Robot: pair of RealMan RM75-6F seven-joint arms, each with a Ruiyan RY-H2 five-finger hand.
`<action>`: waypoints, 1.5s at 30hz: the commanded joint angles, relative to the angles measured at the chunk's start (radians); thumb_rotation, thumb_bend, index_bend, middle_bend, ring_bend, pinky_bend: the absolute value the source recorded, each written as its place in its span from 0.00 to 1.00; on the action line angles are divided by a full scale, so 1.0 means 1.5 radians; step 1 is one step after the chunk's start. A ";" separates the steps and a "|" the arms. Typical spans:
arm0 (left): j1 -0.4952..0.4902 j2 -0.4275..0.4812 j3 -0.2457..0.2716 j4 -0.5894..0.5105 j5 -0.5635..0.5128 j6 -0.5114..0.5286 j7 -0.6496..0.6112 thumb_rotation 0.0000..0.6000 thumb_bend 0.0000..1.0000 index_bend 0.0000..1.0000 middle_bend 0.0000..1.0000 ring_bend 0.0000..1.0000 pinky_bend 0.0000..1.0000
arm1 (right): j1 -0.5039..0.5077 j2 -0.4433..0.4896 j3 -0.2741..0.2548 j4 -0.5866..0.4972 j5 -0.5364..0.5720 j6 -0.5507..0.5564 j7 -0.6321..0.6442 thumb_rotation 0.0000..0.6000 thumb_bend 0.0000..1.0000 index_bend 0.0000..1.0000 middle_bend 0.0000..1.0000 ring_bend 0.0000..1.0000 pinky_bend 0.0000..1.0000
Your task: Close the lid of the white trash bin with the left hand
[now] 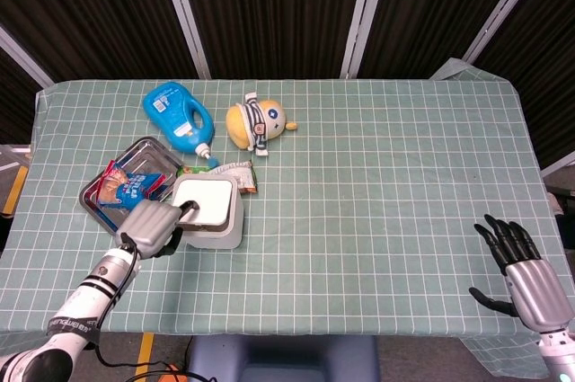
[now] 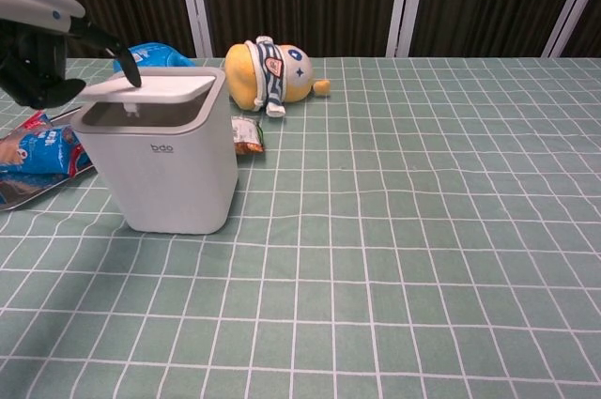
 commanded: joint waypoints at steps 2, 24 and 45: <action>-0.007 -0.005 0.020 0.000 0.000 -0.009 0.002 1.00 0.68 0.19 1.00 1.00 1.00 | -0.002 0.001 -0.001 0.000 -0.004 0.005 0.004 1.00 0.25 0.00 0.00 0.00 0.00; 0.231 0.030 0.120 -0.007 0.515 0.172 -0.183 1.00 0.59 0.07 0.54 0.46 0.58 | -0.009 0.002 -0.011 0.001 -0.027 0.017 0.004 1.00 0.25 0.00 0.00 0.00 0.00; 0.638 -0.116 0.213 0.427 0.725 0.483 -0.467 1.00 0.43 0.04 0.00 0.00 0.00 | 0.007 -0.048 -0.021 -0.007 -0.024 -0.051 -0.112 1.00 0.25 0.00 0.00 0.00 0.00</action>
